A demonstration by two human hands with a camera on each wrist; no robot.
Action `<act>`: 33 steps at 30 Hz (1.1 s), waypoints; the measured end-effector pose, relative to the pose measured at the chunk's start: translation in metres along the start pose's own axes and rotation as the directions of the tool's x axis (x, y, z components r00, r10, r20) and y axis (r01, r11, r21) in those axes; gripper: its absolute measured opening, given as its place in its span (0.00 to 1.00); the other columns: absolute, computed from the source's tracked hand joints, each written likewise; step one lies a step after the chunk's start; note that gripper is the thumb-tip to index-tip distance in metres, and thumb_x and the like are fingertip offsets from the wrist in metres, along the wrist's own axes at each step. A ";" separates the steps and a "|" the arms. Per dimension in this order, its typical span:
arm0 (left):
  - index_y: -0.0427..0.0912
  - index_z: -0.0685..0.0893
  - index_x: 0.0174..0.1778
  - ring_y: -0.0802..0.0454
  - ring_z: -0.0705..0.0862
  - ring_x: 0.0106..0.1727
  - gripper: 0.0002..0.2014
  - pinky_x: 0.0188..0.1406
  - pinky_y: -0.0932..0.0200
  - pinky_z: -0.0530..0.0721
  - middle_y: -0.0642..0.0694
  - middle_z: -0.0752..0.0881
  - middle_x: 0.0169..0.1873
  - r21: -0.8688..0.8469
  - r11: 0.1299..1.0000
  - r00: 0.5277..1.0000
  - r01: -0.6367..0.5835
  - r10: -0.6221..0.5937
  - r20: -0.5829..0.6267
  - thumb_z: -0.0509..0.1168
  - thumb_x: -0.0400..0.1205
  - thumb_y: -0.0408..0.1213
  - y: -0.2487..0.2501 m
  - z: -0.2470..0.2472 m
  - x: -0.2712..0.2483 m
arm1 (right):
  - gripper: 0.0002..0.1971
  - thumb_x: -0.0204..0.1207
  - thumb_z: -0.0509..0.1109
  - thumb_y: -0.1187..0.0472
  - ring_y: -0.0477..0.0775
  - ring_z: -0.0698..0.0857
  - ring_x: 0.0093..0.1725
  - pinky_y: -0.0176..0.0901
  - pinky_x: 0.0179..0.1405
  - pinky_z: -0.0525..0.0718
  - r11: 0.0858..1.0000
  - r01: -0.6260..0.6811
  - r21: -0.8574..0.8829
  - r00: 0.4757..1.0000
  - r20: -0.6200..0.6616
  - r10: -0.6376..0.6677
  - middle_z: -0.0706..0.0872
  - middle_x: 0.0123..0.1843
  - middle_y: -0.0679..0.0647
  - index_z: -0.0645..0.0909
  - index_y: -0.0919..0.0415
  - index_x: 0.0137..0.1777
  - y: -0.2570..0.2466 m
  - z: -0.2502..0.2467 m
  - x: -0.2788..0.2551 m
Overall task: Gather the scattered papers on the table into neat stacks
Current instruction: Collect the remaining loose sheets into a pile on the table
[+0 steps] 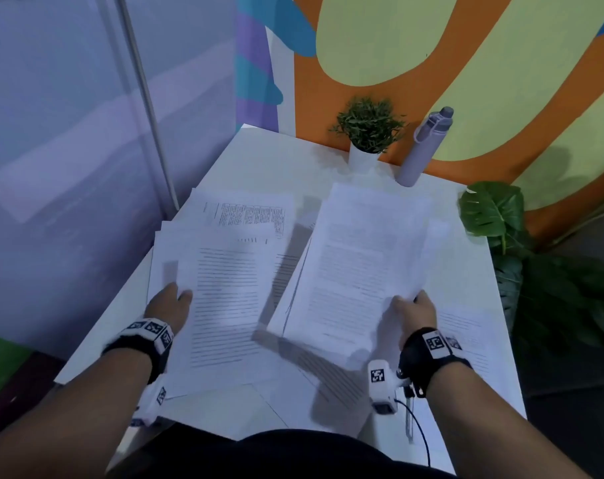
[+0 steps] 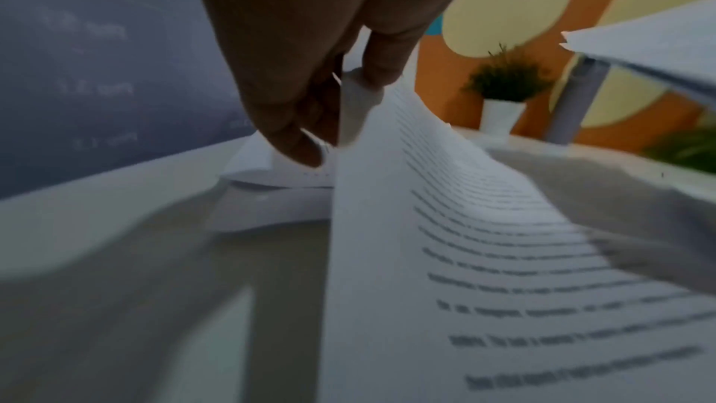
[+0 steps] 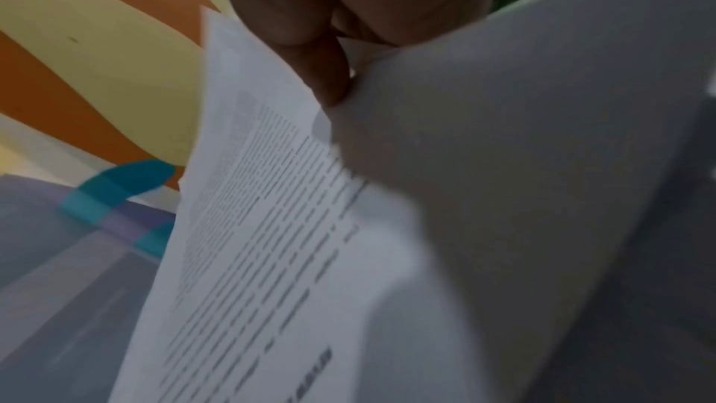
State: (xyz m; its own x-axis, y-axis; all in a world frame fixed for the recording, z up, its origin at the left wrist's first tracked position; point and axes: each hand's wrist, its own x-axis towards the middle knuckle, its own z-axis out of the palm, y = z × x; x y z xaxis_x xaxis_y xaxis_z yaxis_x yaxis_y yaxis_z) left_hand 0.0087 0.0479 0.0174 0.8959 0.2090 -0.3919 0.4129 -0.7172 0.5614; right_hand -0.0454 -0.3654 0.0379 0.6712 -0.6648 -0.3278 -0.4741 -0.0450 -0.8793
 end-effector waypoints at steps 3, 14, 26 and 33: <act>0.36 0.55 0.81 0.39 0.63 0.80 0.27 0.78 0.49 0.62 0.34 0.63 0.80 0.098 0.992 0.990 -0.083 0.070 0.126 0.51 0.86 0.41 0.003 0.005 0.004 | 0.11 0.73 0.65 0.71 0.67 0.85 0.52 0.58 0.54 0.84 0.973 -0.122 -0.198 0.985 0.092 0.143 0.86 0.52 0.68 0.80 0.69 0.55 0.034 0.005 -0.015; 0.40 0.68 0.67 0.45 0.74 0.70 0.17 0.76 0.47 0.63 0.42 0.80 0.66 0.578 0.796 0.978 -0.178 0.080 0.192 0.45 0.84 0.35 0.000 0.033 -0.024 | 0.25 0.80 0.64 0.61 0.62 0.75 0.74 0.41 0.64 0.76 0.704 -0.232 -0.671 0.950 0.000 0.313 0.74 0.75 0.64 0.70 0.61 0.77 0.058 0.002 -0.035; 0.29 0.76 0.60 0.32 0.81 0.60 0.16 0.59 0.46 0.78 0.27 0.79 0.61 0.286 0.958 1.000 0.003 0.001 -0.015 0.53 0.84 0.36 -0.011 0.015 -0.021 | 0.19 0.75 0.59 0.67 0.65 0.83 0.55 0.46 0.54 0.80 0.777 -0.163 -0.608 0.963 0.074 0.260 0.80 0.64 0.67 0.79 0.62 0.66 0.052 0.015 -0.036; 0.32 0.68 0.74 0.35 0.65 0.76 0.24 0.73 0.38 0.68 0.35 0.66 0.76 0.403 0.908 0.993 0.114 -0.111 -0.032 0.53 0.83 0.41 -0.054 -0.010 0.013 | 0.09 0.77 0.62 0.71 0.55 0.82 0.38 0.37 0.34 0.76 0.942 0.175 -0.287 0.967 0.228 -0.110 0.83 0.37 0.52 0.78 0.56 0.48 0.014 0.021 -0.041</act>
State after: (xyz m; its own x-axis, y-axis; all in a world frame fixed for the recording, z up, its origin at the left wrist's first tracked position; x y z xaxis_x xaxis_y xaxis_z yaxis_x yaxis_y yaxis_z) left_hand -0.0007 0.0960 -0.0107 0.8493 0.3082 -0.4286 0.4113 -0.8953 0.1711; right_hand -0.0681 -0.3231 0.0322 0.8314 -0.4682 -0.2994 -0.4930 -0.3726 -0.7862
